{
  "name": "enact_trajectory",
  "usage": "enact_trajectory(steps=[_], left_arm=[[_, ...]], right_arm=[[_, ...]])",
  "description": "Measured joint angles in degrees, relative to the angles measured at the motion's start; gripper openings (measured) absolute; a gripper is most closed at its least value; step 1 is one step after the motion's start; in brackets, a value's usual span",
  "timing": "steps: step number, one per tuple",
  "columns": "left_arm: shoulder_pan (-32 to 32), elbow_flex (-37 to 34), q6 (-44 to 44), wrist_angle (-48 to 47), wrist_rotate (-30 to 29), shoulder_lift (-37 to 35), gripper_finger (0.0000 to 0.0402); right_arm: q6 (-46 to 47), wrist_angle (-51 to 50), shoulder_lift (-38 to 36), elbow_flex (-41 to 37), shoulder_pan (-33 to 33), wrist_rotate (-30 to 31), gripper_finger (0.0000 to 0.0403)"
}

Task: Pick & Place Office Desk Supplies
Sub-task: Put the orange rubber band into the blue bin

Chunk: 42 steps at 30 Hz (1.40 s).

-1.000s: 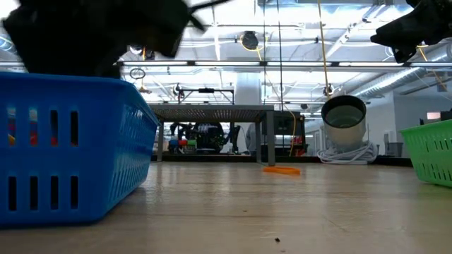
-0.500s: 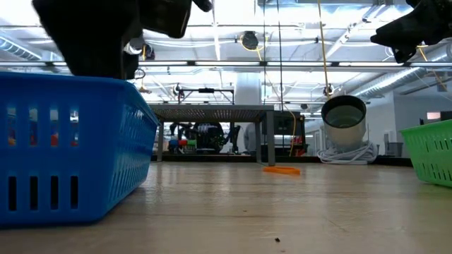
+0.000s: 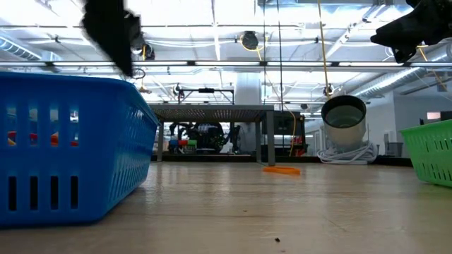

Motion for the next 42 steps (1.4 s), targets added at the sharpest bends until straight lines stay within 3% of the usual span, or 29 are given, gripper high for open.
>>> enact_trajectory(steps=[7, 15, 21, 27, 36, 42], left_arm=[[5.68, 11.96, 14.26, -1.46, -1.83, 2.16, 0.0268], [13.59, 28.74, 19.89, -6.15, -1.33, 12.37, 0.0229], [17.66, 36.64, 24.10, -6.41, 0.82, 18.76, 0.0215], [21.20, 38.23, 30.36, -5.29, 2.39, 22.58, 0.0214], [26.90, 38.25, 33.57, -4.27, 11.68, 28.51, 0.0214], [29.47, 38.25, 35.21, -2.59, 11.72, 31.03, 0.0214]], right_arm=[[0.00, -0.02, 0.00, 0.00, 0.01, 0.00, 0.0089], [0.00, 0.00, -0.02, 0.00, 0.01, 0.00, 0.0089], [0.00, 0.07, -0.02, 0.00, 0.00, 0.00, 0.0089], [0.00, -0.02, -0.02, 0.00, -0.01, 0.00, 0.0089], [0.00, 0.01, -0.01, 0.00, 0.00, 0.00, 0.0089], [0.00, -0.01, 0.00, -0.01, 0.00, 0.00, 0.0089]])
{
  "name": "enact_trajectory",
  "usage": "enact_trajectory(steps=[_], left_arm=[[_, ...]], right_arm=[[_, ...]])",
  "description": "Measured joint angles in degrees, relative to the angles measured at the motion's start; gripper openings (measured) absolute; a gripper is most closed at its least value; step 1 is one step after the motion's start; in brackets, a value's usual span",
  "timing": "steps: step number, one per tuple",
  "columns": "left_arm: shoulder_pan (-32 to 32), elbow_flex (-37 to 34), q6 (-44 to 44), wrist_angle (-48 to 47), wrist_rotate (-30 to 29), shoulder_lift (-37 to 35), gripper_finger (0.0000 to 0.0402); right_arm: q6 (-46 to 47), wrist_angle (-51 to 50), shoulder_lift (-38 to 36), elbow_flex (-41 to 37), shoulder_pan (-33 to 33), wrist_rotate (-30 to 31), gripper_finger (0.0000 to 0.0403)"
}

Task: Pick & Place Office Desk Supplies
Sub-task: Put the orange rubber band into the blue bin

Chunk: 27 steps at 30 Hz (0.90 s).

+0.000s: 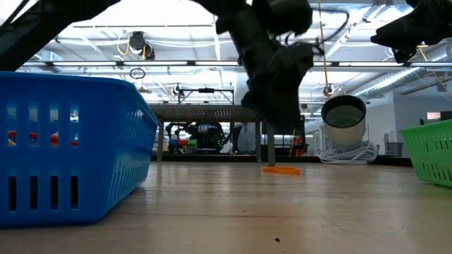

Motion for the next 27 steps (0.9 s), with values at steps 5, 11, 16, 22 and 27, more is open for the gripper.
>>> enact_trajectory(steps=[5, 11, 16, 22, 27], left_arm=[[0.94, 0.00, 2.20, -0.41, 2.03, 2.23, 0.0214], [0.96, 0.00, 5.75, -0.78, 3.17, 4.99, 0.0214], [0.98, 0.00, 7.30, -0.38, 3.11, 6.44, 0.0214], [0.54, 0.00, 7.96, -0.46, 2.95, 7.11, 0.0214], [-0.44, -0.22, 9.39, -2.55, 0.29, 7.42, 0.0214]], right_arm=[[0.00, 0.02, -0.02, 0.01, 0.01, 0.01, 0.0089], [0.00, 0.01, -0.02, 0.01, -0.01, 0.01, 0.0089], [0.00, 0.05, -0.02, 0.01, 0.00, 0.01, 0.0089], [0.00, 0.04, -0.02, 0.01, 0.01, 0.01, 0.0089], [0.00, 0.08, -0.02, 0.01, 0.00, 0.01, 0.0089]])
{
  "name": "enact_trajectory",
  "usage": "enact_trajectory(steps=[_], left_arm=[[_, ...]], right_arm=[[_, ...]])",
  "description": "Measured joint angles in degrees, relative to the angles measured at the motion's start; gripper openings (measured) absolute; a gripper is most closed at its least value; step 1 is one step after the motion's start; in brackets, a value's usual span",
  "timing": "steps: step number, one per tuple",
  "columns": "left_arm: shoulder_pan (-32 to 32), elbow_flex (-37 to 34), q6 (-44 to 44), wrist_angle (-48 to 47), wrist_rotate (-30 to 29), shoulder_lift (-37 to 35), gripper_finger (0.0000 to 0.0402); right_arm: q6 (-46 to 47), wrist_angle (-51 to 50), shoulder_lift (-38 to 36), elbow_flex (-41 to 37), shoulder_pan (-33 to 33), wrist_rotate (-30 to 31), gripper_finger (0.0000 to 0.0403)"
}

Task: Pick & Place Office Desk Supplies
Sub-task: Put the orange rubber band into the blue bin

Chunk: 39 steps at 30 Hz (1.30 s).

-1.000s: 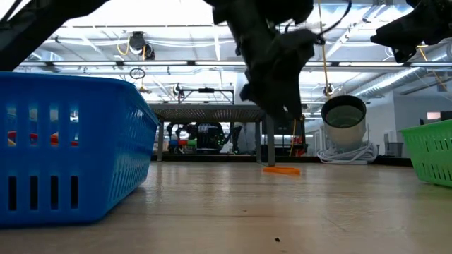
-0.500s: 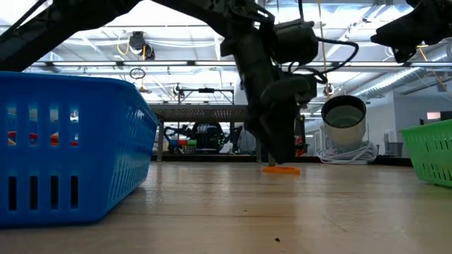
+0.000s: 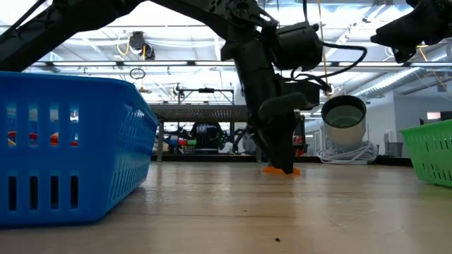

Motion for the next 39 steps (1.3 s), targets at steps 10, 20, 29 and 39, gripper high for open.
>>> enact_trajectory(steps=[10, 20, 29, 39], left_arm=[[-2.56, 0.00, -0.21, -3.22, -11.61, 0.04, 0.0213], [-2.69, -0.04, 2.13, -2.87, -2.46, 0.66, 0.0150], [-3.72, -0.13, 0.69, -2.89, -7.07, 0.66, 0.0066], [-5.08, -0.13, -4.58, -3.15, -7.43, 0.66, 0.0004]], right_arm=[[0.00, -0.04, 0.00, 0.00, 0.01, 0.00, 0.0089], [0.00, -0.04, 0.00, 0.00, 0.01, 0.00, 0.0089], [0.00, -0.04, 0.02, 0.00, -0.01, 0.00, 0.0089], [0.00, -0.04, 0.01, 0.00, 0.01, 0.00, 0.0089]])
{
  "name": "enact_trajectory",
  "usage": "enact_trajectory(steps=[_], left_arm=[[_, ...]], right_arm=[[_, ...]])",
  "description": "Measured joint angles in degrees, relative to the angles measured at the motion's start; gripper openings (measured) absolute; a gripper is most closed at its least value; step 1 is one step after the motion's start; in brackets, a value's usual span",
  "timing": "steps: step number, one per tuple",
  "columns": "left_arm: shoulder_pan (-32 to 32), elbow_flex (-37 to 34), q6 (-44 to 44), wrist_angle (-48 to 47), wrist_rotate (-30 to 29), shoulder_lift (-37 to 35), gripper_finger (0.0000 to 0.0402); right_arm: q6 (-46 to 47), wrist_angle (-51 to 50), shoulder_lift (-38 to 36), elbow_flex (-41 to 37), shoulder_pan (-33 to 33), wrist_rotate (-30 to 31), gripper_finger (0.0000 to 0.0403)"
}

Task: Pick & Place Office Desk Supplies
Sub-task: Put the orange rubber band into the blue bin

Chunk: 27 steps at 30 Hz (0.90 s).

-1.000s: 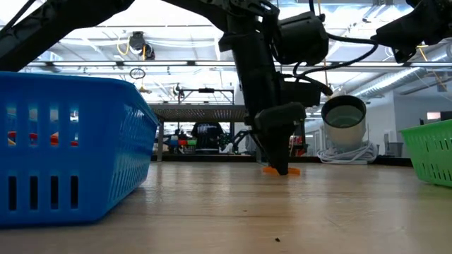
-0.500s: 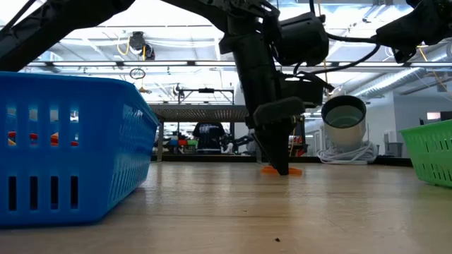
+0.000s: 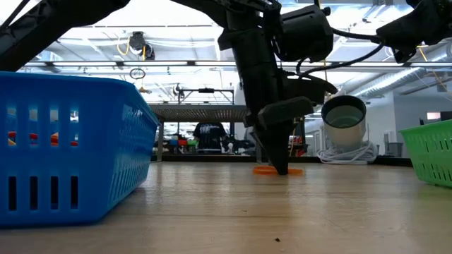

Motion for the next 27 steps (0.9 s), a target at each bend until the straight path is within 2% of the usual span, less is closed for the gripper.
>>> enact_trajectory(steps=[9, 15, 20, 27], left_arm=[[-2.51, -0.55, -10.50, -5.66, 3.98, -4.30, 0.0002], [-3.40, -0.27, -16.42, -11.65, 3.52, -10.51, 0.0001], [-4.58, -0.24, -22.71, -15.69, 8.22, -15.97, 0.0001], [-7.96, -0.13, -27.92, -20.92, 9.08, -21.94, 0.0001]], right_arm=[[0.00, -0.06, 0.00, 0.00, 0.00, 0.00, 0.0089], [0.00, -0.02, -0.01, 0.00, 0.00, 0.00, 0.0089], [0.00, -0.04, 0.01, 0.00, -0.02, 0.00, 0.0089], [0.00, -0.02, 0.01, 0.00, -0.01, 0.00, 0.0089]])
